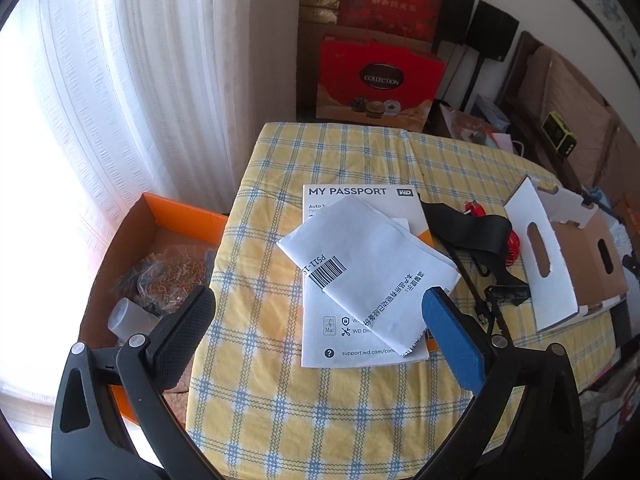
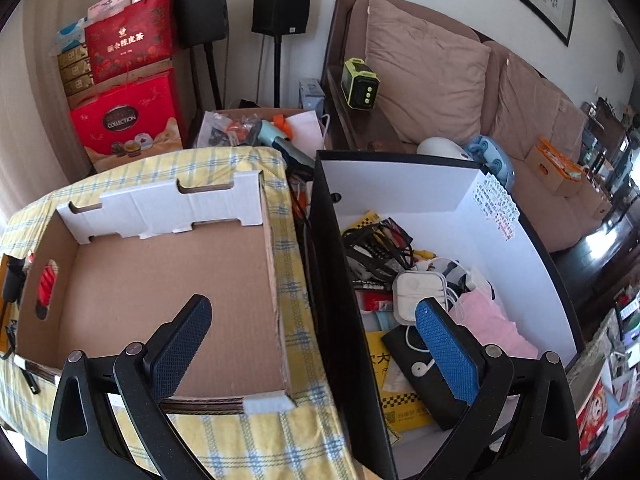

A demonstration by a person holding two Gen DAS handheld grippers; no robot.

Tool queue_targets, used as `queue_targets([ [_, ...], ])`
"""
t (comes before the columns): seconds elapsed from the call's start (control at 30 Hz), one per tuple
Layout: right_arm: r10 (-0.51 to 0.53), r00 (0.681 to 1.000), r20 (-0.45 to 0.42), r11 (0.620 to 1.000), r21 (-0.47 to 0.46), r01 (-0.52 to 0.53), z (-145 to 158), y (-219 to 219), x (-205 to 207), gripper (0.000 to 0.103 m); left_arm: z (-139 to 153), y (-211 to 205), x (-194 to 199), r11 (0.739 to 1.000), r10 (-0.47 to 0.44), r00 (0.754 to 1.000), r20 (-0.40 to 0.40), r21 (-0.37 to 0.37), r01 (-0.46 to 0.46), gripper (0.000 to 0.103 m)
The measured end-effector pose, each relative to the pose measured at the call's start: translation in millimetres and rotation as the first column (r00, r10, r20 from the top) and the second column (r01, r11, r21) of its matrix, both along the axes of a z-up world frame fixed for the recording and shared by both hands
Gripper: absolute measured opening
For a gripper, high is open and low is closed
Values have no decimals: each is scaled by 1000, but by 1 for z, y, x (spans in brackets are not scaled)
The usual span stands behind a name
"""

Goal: Organize objects
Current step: 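Move the right tool to the wall of the white cardboard box, then grasp the folded white paper with the left tool while the right tool clamps the box wall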

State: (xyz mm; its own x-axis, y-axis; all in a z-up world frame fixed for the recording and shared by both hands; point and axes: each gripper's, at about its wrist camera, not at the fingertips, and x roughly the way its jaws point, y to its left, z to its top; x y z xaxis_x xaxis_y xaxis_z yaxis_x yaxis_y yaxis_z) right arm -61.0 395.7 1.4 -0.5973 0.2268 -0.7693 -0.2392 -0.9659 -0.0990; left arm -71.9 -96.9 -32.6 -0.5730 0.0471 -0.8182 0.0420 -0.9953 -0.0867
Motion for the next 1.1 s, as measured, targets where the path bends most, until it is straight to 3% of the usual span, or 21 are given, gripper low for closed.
queue_targets([
  [0.1, -5, 1000, 24, 1000, 3, 5, -7, 8, -8, 102, -3, -5, 0, 1000, 8, 1000, 5, 11, -8, 103],
  [0.2, 19, 999, 34, 999, -27, -18, -13, 13, -9, 98, -5, -8, -1, 997, -18, 1000, 11, 73, 17, 103],
  [0.33, 39, 997, 65, 998, -45, -36, -20, 12, -10, 82, -5, -6, -4, 991, -40, 999, 16, 127, 37, 102],
  [0.4, 49, 996, 72, 997, -57, -45, -22, 10, -11, 77, -4, -5, -7, 987, -43, 999, 27, 153, 38, 94],
  [0.53, 67, 993, 96, 996, -66, -61, -29, 7, -10, 65, -3, -2, -12, 979, -70, 997, 42, 195, 61, 88],
  [0.63, 72, 993, 96, 997, -45, -68, -30, 4, -9, 64, -6, -1, -16, 973, -76, 994, 73, 225, 58, 86],
  [0.77, 59, 995, 86, 996, -68, -53, -27, 6, -8, 62, -5, 6, -12, 977, -82, 994, 67, 203, 67, 87],
  [0.9, 47, 999, 23, 998, -35, -46, -4, -1, 0, 64, -8, 7, -11, 978, -85, 994, 67, 198, 71, 87],
  [0.97, 68, 998, -17, 997, -30, -68, 12, -9, 4, 70, -10, 6, -13, 977, -88, 993, 77, 203, 71, 86],
  [1.1, 95, 995, -23, 995, 13, -95, 28, -29, 4, 74, -11, 6, -12, 975, -85, 993, 79, 211, 67, 83],
])
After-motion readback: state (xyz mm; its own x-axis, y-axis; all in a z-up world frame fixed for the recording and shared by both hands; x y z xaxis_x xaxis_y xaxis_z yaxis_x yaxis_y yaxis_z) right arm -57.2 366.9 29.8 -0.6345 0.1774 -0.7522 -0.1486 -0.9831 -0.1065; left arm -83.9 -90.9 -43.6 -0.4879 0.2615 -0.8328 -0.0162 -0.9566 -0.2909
